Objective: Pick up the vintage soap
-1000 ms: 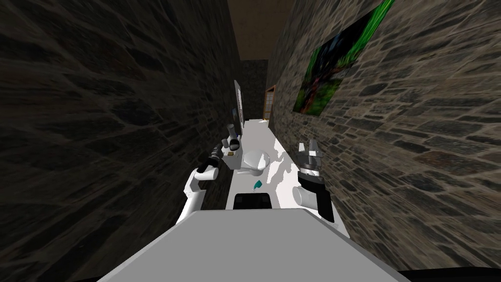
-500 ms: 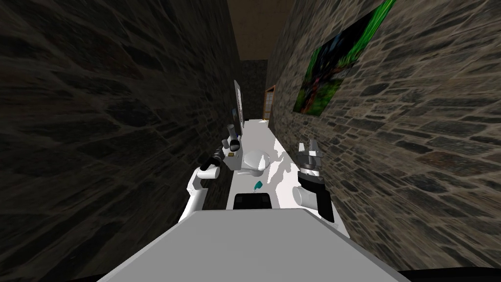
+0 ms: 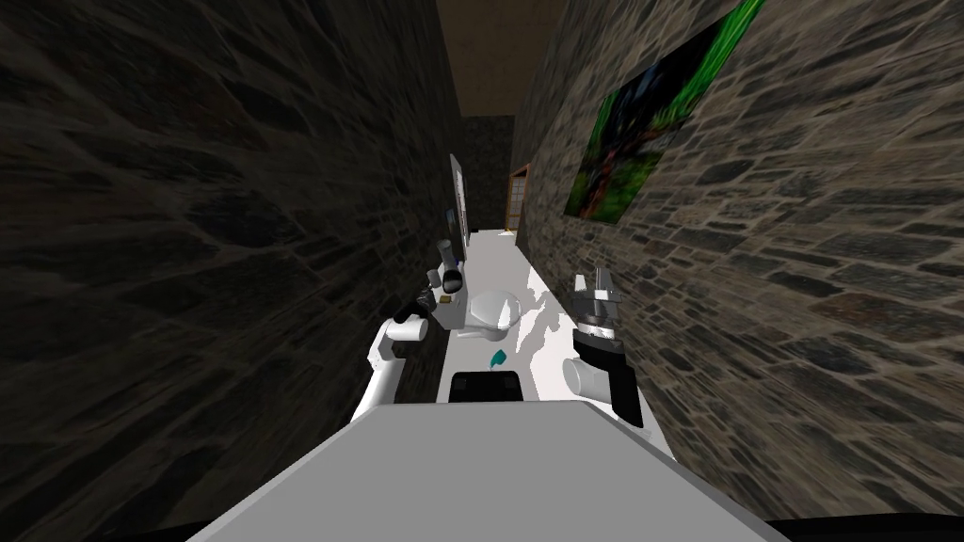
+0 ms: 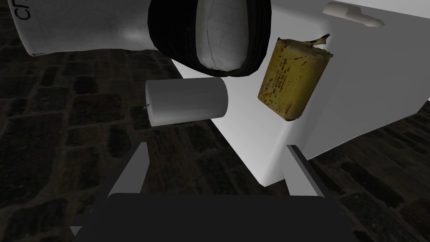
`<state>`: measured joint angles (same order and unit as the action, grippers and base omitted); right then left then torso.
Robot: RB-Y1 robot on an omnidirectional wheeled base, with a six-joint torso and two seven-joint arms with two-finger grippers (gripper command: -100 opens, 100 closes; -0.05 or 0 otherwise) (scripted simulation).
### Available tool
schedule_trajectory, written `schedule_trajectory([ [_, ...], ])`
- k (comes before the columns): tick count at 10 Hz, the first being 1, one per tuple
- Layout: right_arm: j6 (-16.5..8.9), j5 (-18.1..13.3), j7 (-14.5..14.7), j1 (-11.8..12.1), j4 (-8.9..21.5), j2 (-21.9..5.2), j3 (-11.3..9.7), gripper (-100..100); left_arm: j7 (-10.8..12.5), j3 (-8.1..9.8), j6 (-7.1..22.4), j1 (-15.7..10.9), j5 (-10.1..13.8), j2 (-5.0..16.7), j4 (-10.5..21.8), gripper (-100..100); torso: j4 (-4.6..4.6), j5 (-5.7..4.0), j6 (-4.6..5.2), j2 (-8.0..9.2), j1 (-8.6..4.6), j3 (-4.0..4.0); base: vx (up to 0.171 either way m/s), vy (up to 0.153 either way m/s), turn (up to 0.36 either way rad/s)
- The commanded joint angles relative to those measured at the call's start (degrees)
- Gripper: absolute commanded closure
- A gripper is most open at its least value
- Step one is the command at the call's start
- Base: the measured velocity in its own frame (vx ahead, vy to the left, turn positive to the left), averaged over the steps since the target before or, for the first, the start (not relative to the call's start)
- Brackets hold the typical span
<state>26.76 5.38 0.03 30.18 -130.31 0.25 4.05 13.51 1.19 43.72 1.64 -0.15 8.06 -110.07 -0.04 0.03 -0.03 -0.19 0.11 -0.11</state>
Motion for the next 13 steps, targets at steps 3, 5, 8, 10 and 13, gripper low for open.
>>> schedule_trajectory([
  [3, 0.0, 0.0, 0.0, 0.0, 0.0, 0.0, 0.0, 0, -0.8, -1.02, 5.0, -1.3, -0.5, -0.6, 2.2, -100, 0.00, -0.01, 0.00, 0.01, -0.05, 0.00, 0.043, 0.023, -0.008],
  [5, 0.0, 0.0, 0.0, 0.0, 0.0, 0.0, 0.0, 0, -1.4, -1.73, 8.1, -2.0, -0.7, -1.0, 3.4, -100, 0.00, -0.01, 0.00, 0.01, -0.06, 0.00, 0.050, 0.020, -0.013],
  [8, 0.0, 0.0, 0.0, 0.0, 0.0, 0.0, 0.0, 0, -2.1, -2.58, 12.0, -2.9, -1.0, -2.1, 4.9, -100, -0.01, -0.01, 0.00, -0.07, -0.04, -0.04, 0.060, 0.026, -0.010],
  [10, 0.0, 0.0, 0.0, 0.0, 0.0, 0.0, 0.0, 0, -2.5, -3.08, 14.6, -3.6, -1.1, -3.6, 5.8, -100, 0.00, -0.01, 0.00, -0.01, -0.03, -0.01, 0.046, 0.029, -0.018],
  [13, 0.0, 0.0, 0.0, 0.0, 0.0, 0.0, 0.0, 0, -2.2, -1.71, 13.2, -4.7, -1.1, -2.7, 7.7, -100, 0.03, -0.02, -0.01, 0.14, -0.11, 0.07, -0.003, 0.002, -0.039],
])
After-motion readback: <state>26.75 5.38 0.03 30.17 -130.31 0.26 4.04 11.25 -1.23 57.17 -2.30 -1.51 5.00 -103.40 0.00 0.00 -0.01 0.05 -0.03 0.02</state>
